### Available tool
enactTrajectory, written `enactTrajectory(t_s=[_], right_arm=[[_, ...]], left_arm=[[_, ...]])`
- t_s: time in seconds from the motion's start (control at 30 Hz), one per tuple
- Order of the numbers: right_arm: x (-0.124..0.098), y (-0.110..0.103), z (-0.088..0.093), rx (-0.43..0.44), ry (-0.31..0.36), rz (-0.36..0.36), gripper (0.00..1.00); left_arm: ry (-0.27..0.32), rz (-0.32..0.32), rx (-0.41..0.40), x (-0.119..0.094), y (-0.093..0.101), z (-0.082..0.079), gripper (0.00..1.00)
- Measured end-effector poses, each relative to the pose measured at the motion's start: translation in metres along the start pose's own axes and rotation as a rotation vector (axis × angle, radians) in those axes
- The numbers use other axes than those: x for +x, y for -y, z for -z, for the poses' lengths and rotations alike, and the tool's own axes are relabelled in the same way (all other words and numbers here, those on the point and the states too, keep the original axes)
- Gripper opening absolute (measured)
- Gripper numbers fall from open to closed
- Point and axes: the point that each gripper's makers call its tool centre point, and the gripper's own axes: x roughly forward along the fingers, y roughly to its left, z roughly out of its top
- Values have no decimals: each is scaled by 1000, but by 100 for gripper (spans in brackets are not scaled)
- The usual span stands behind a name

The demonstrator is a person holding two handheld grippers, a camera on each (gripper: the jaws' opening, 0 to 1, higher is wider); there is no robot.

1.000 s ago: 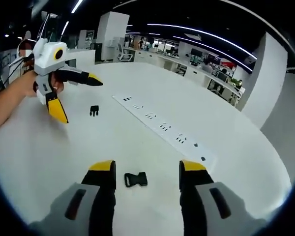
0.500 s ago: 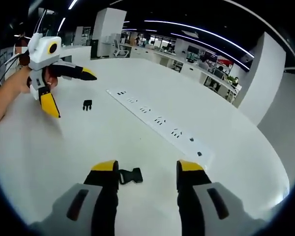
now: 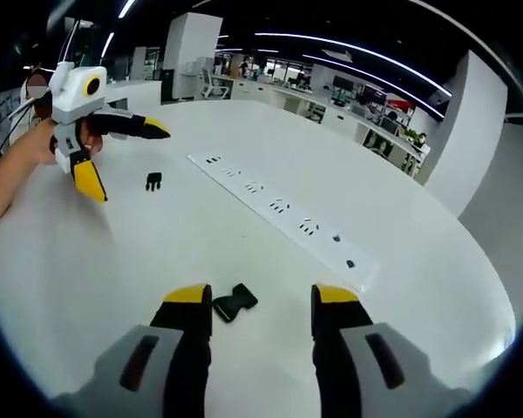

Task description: Snap the two parts of the plastic buckle together until the buckle closes and remains connected.

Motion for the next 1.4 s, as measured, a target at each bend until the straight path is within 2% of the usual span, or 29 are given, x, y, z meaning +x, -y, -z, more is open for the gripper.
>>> enactTrajectory(t_s=[0.37,0.47,0.5,0.53,0.57,0.63,0.67,0.8,0.83,0.9,1.03,1.4], right_arm=[[-6,11,9,26,-15,-4,39],[-7,3,8,8,-2,-53,34],[-7,-2,6,-42,16,-85,33],[-8,-5,7,-45,33,-106,33],[-9,-7,11,-17,22,-120,33],[-10,-8,9,-57,60,-142,32],[-11,-7,13,-23,45,-148,32],[-11,-8,14,16,63,-169,28],[-11,-12,11,16,86,-187,28],[-13,-18,6,82,127,-244,27],[-9,-9,10,83,108,-206,26],[-7,-12,8,73,104,-214,23]], left_arm=[[2,1,-1,0,0,0,99],[1,2,0,1,0,0,99],[1,2,0,1,0,0,99],[1,3,0,0,1,0,99],[1,3,0,0,1,0,99],[2,2,-1,0,1,0,99],[2,3,-1,0,2,0,99],[0,4,1,-1,4,1,99],[0,4,1,-1,5,1,99],[0,5,0,-1,5,1,99],[0,5,-2,-1,4,2,99],[-1,8,0,-1,4,2,99]])
